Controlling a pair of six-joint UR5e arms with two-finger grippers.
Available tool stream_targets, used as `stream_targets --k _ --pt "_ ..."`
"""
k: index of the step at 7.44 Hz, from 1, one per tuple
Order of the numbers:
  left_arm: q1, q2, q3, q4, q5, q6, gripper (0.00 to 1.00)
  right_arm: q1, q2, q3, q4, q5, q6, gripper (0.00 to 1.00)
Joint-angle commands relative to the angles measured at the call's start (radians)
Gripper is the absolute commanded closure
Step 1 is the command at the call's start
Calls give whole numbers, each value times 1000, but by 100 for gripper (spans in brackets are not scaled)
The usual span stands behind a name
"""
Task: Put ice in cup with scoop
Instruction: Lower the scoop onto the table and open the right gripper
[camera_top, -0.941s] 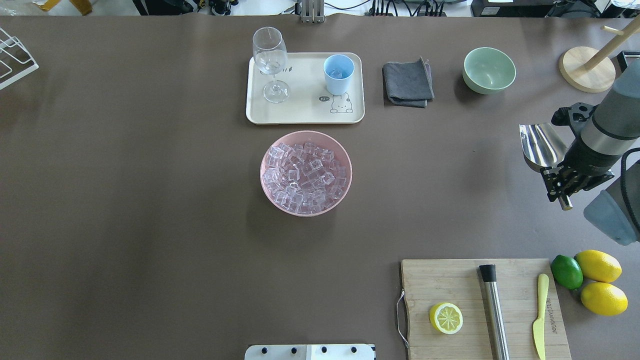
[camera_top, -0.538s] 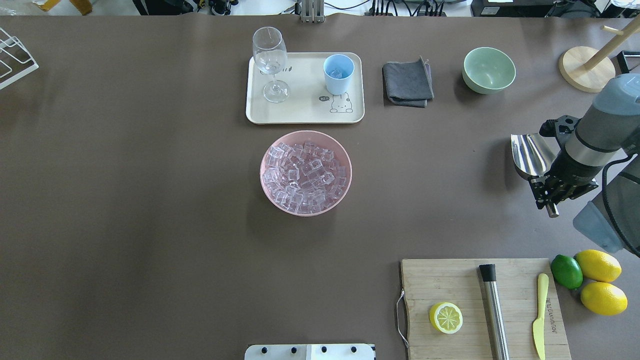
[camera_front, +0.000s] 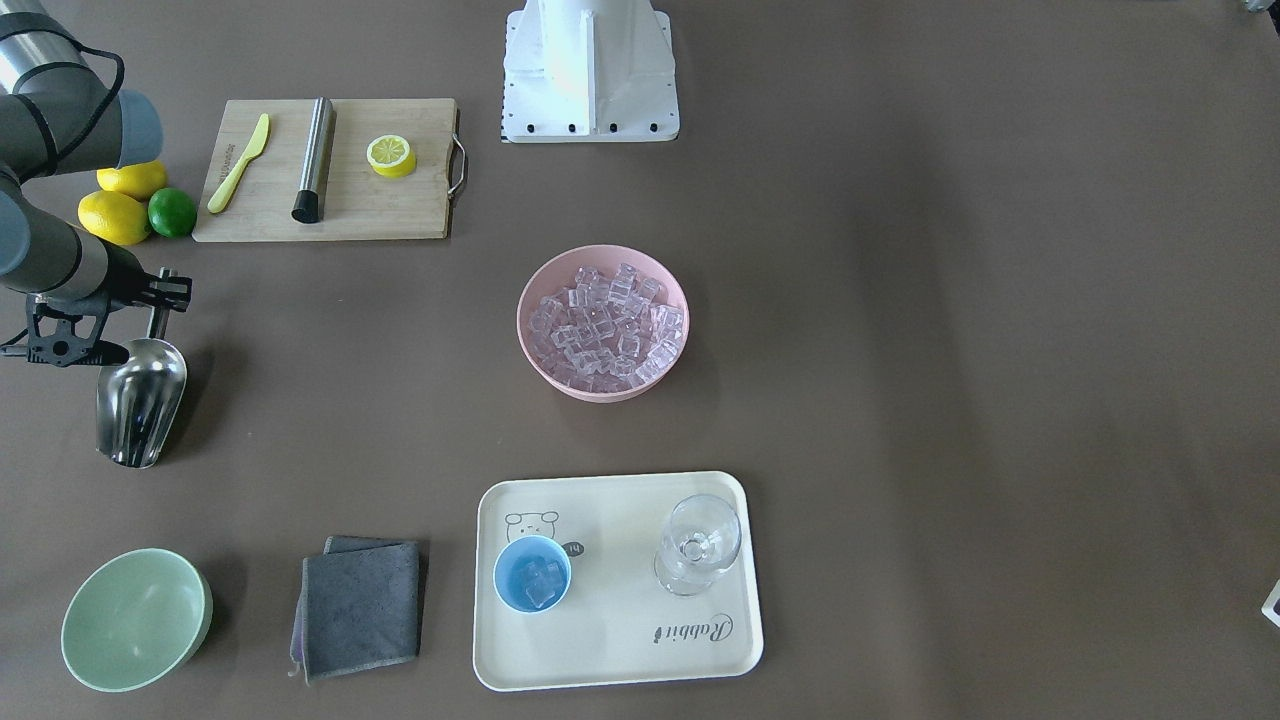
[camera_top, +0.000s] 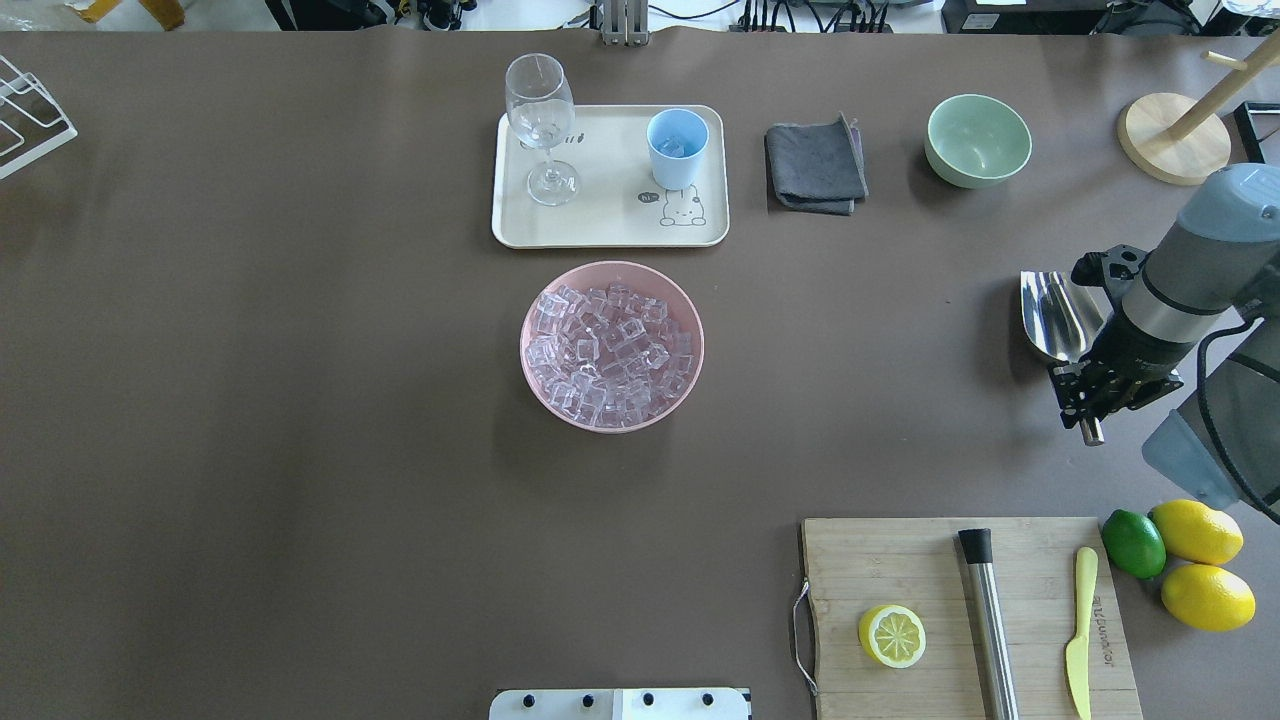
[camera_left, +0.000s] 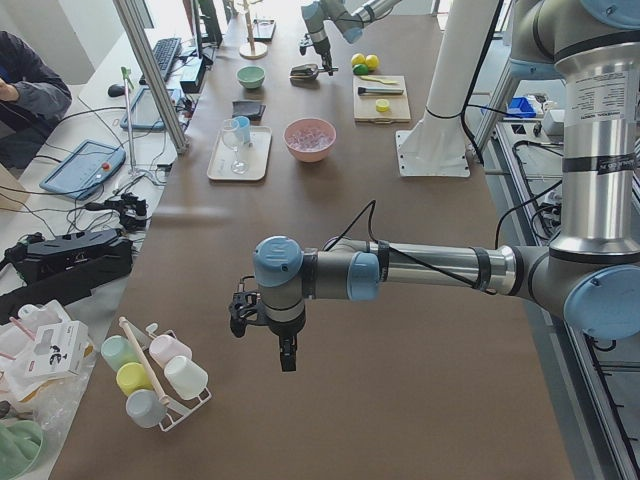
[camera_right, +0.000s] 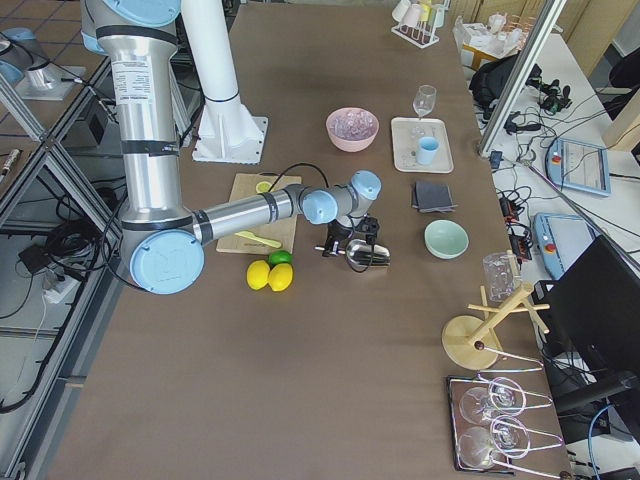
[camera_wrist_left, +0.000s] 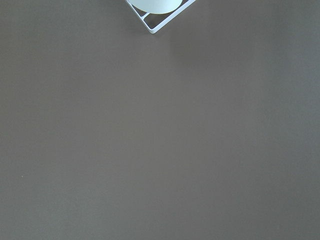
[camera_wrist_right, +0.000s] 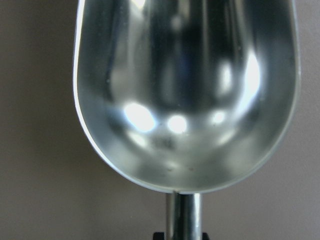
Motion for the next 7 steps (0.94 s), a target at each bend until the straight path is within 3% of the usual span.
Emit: stream_targets --k 1,4,7 --pt "2 1 -10 -3 -5 0 2 0 4 5 4 4 5 0" --pt "2 1 -7 2 -5 1 2 44 10 49 4 2 4 0" --pt "2 1 -5 0 -5 0 2 256 8 135 -7 -1 -89 0"
